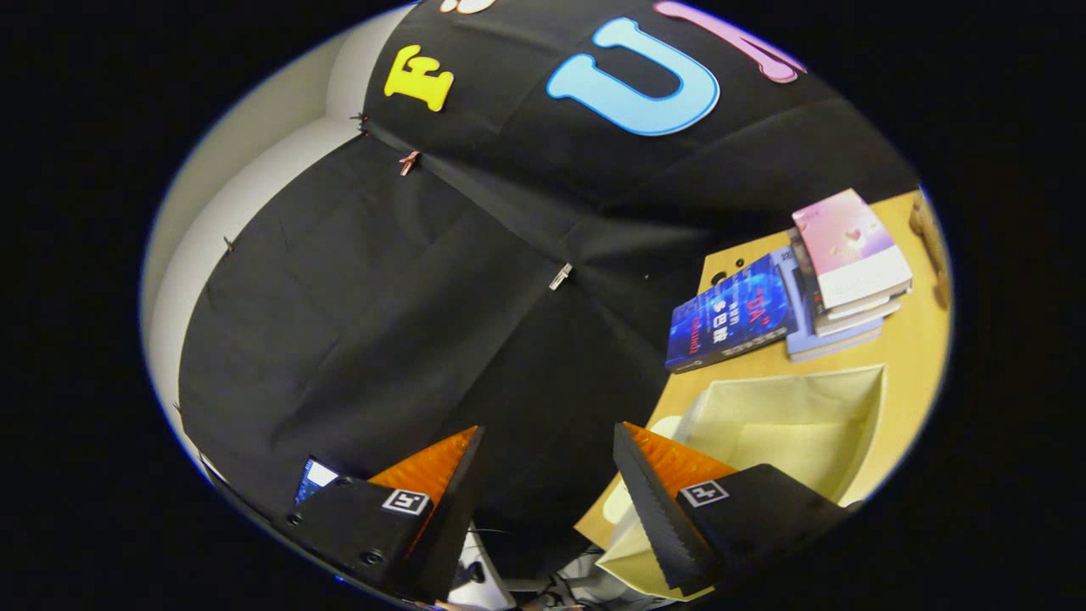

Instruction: Open the storage box then place both shoes into the box .Put the left shoe in first, then the right shoe, with the right side of both shoes facing outward in a uniform manner.

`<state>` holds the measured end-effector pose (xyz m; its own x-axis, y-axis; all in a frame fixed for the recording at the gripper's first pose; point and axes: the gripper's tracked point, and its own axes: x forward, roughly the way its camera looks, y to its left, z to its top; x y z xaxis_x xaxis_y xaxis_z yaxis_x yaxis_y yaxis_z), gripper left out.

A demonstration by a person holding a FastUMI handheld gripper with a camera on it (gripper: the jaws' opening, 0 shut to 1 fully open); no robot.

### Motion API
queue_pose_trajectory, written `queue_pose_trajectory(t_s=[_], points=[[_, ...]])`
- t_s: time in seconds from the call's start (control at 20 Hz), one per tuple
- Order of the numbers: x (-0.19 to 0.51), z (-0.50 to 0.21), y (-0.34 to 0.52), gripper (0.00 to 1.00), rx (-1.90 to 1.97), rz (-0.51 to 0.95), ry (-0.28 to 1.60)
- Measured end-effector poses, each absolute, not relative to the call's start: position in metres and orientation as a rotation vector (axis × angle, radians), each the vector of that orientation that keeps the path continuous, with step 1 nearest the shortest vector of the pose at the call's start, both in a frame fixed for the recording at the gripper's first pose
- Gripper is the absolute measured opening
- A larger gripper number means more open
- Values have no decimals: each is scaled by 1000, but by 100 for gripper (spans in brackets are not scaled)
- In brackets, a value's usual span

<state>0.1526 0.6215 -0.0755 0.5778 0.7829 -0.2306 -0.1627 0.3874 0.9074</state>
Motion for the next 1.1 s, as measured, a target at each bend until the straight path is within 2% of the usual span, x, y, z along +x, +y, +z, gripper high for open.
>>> queue_pose_trajectory(t_s=[0.1,0.35,0.7,0.9,1.1], points=[[140,-86,590,96,885,633,716],[95,-133,470,97,587,431,708],[-3,-232,351,97,359,217,913],[-52,-291,319,97,229,171,1032],[-83,-355,310,94,92,198,1142]])
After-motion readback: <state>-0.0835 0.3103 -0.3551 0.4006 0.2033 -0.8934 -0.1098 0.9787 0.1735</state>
